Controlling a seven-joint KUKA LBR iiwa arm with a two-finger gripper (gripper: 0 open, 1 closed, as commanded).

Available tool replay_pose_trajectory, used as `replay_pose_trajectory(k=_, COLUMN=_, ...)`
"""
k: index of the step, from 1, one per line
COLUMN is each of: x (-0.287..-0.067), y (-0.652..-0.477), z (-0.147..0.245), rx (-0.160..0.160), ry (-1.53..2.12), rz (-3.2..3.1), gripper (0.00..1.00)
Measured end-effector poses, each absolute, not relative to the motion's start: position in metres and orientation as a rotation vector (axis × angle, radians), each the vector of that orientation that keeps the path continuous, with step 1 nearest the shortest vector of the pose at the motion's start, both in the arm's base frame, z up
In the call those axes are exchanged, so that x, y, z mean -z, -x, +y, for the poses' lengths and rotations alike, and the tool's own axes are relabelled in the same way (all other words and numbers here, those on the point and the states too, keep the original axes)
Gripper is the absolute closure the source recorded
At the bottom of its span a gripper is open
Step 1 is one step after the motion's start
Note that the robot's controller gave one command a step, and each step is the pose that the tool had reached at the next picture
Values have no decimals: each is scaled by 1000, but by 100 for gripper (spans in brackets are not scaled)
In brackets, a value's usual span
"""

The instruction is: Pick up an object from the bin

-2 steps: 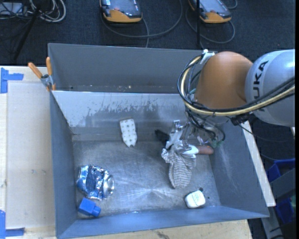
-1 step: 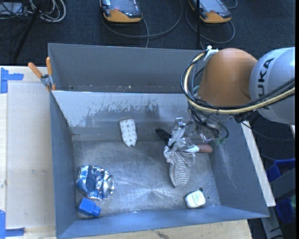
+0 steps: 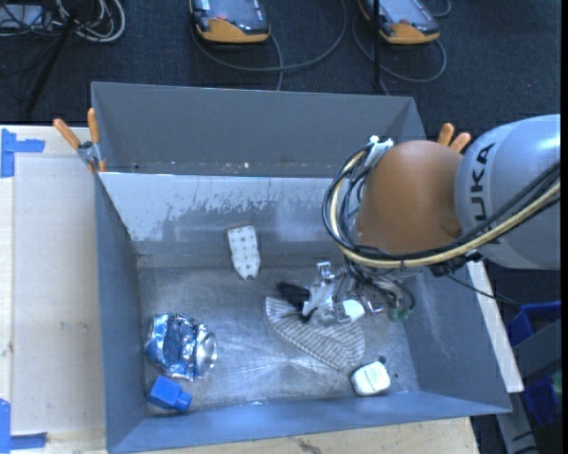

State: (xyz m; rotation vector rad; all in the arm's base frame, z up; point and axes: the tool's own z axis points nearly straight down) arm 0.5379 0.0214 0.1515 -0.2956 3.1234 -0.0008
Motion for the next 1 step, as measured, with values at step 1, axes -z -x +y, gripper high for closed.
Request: replay_pose_trajectory(k=1, x=-305, y=-592, z=-35, rx=5, ry=708, rz=3052, gripper=100)
